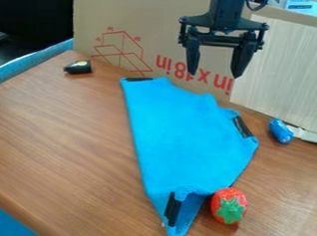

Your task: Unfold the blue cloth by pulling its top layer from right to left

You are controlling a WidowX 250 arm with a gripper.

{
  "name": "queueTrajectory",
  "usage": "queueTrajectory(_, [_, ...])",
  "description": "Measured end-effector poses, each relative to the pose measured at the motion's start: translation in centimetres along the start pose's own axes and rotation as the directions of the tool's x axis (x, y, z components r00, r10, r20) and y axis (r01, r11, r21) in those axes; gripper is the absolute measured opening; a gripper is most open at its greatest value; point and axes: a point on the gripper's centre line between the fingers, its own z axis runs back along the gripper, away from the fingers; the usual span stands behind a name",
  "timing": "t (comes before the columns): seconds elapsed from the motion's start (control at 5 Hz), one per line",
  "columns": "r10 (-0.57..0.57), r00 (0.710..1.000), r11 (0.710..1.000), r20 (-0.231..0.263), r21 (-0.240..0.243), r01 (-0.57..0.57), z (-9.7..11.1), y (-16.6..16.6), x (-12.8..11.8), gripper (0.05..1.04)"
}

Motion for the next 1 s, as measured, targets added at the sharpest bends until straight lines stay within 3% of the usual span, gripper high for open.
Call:
queueTrajectory(0.2, [0.001, 1.0, 1.0, -0.031, 0.029, 0.0, -1.7, 0.0, -0.2, 1.0])
queueTrajectory(0.6, [0.052, 0.999, 0.996, -0.004, 0.076, -0.051, -5.1, -0.7, 0.3, 1.0])
queueTrajectory(0.8, [0.069, 0.996, 0.996, 0.056, 0.05, -0.072, -6.4, -1.6, 0.6, 1.0])
queueTrajectory(1.0, [0.076, 0.99, 0.997, 0.115, -0.012, -0.075, -9.2, -2.2, -0.2, 1.0])
